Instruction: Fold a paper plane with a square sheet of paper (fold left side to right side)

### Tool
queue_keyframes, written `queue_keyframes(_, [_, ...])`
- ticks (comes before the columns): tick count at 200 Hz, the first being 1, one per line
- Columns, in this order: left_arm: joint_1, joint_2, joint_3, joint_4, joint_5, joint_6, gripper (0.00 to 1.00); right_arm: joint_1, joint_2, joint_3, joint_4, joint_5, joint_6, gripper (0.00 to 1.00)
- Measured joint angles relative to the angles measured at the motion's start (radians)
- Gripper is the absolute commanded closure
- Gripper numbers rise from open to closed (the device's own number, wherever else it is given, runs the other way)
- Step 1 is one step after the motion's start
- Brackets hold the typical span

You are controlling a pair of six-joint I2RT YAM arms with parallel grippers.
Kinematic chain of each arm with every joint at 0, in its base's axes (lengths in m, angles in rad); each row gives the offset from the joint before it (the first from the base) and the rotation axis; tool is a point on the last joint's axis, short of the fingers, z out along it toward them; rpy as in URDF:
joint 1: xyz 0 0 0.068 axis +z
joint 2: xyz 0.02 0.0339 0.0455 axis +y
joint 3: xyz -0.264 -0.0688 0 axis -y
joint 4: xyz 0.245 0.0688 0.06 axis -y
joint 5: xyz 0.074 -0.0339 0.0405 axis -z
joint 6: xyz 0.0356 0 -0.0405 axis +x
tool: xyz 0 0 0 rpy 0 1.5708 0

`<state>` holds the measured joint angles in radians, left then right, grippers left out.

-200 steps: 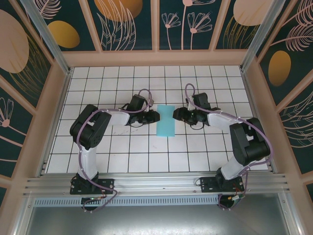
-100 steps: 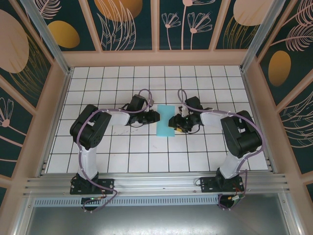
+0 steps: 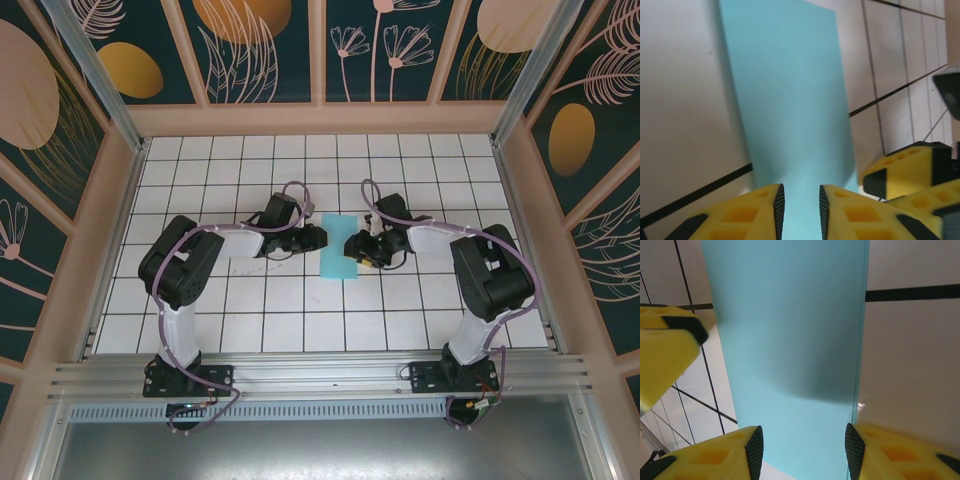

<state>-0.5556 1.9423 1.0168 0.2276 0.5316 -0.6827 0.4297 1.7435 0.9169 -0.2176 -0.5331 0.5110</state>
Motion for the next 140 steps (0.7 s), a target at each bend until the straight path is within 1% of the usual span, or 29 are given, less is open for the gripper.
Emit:
queue_keyframes(49, [-0.011,-0.073,-0.047,0.008,0.013,-0.003,0.71,-0.003,0.0,0.005,-0.005,0.011,0.0,0.5])
queue_keyframes(80, [-0.028,-0.072,-0.088,-0.001,0.016,-0.005,0.71,-0.003,-0.001,0.005,-0.005,0.016,0.0,0.5])
queue_keyframes(140, [-0.038,-0.052,-0.088,-0.001,0.033,-0.007,0.72,-0.009,-0.007,0.01,-0.027,0.02,-0.008,0.49])
